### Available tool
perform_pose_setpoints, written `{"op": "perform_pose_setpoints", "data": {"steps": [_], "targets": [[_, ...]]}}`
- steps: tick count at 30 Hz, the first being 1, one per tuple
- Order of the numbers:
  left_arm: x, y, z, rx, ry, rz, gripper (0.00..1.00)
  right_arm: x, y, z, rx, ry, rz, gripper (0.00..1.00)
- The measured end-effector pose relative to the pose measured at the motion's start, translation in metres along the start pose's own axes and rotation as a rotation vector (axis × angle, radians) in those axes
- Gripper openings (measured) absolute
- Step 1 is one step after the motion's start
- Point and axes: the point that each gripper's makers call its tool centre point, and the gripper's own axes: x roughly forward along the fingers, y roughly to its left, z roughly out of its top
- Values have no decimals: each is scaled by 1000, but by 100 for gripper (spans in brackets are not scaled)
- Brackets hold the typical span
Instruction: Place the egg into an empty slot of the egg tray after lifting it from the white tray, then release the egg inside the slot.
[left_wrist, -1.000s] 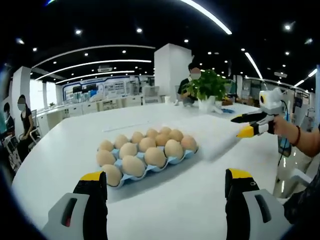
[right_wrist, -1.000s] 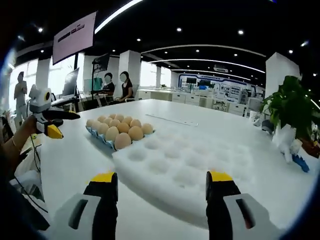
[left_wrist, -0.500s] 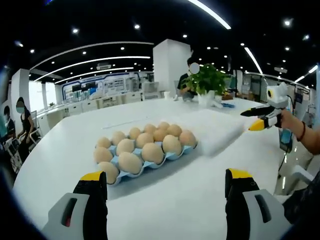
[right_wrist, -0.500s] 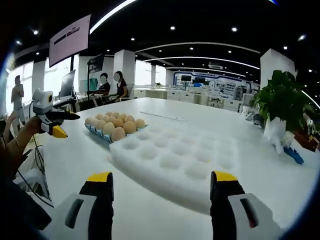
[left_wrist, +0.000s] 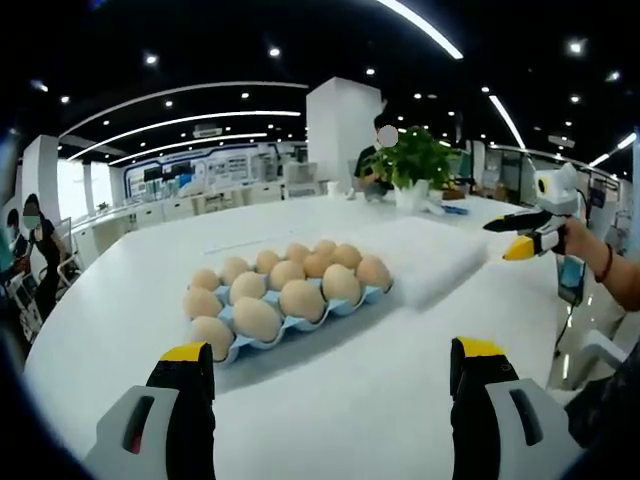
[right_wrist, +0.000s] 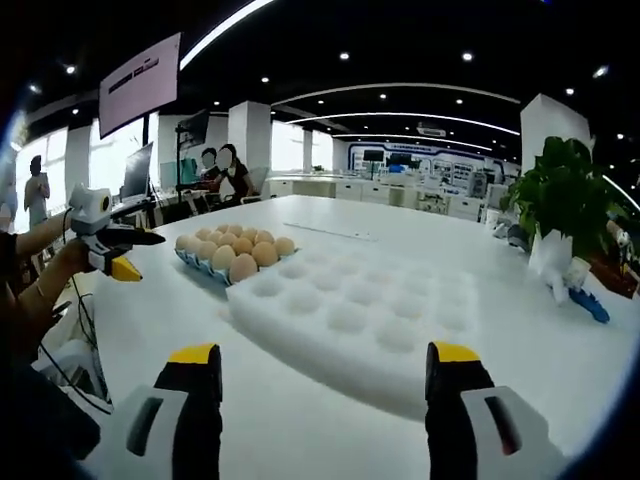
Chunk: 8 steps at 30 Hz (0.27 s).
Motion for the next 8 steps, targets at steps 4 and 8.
{"op": "perform_pose_setpoints", "data": {"steps": [4, 8], "targets": [[0, 6, -2, -5, 1, -2, 100, 0, -2, 1, -7, -5, -7, 87], [0, 18, -3, -8, 2, 4, 100, 0, -1, 4, -3, -14, -12, 87]]}}
